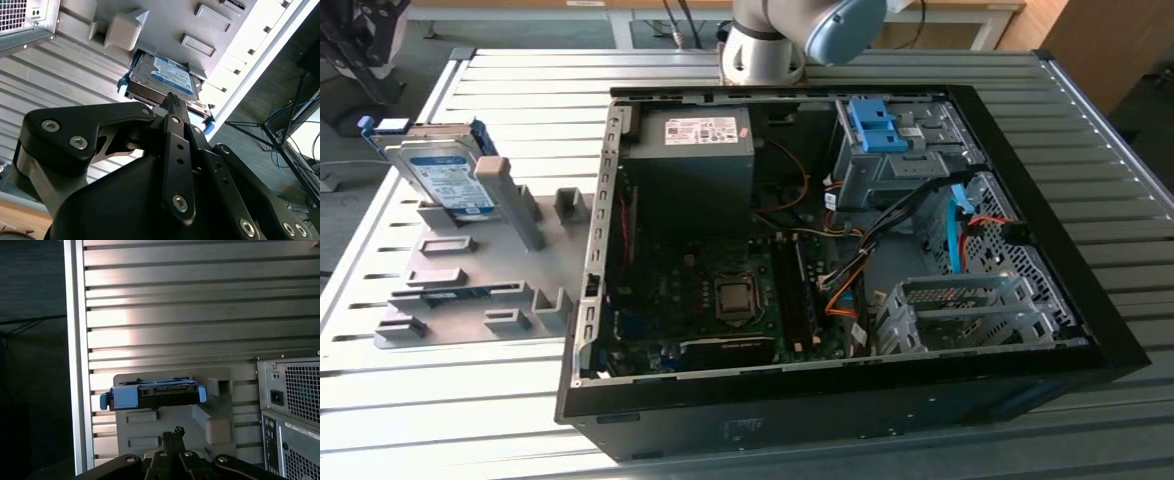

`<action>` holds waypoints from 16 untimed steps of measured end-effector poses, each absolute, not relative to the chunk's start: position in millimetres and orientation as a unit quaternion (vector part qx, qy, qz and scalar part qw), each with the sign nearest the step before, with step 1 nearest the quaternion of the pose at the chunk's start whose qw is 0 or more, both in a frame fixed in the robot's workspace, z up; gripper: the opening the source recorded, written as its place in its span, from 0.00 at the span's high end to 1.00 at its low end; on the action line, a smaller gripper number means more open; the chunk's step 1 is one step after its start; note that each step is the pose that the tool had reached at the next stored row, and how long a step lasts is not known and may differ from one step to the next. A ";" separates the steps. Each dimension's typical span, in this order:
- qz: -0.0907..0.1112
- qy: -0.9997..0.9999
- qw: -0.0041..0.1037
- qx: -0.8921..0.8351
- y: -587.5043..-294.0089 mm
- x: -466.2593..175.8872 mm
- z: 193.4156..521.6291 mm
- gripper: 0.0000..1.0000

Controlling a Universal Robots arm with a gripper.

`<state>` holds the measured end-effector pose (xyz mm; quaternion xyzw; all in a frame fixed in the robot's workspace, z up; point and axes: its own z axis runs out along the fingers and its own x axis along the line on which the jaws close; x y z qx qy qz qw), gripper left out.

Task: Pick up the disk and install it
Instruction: 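Reach for the disk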

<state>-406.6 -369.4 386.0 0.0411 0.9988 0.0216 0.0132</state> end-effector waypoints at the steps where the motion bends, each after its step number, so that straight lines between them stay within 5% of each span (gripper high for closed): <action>1: 0.022 0.999 0.013 0.041 -368.9 -408.2 385.8 0.89; 16: 0.022 0.999 0.013 0.042 -368.4 -419.7 385.2 0.89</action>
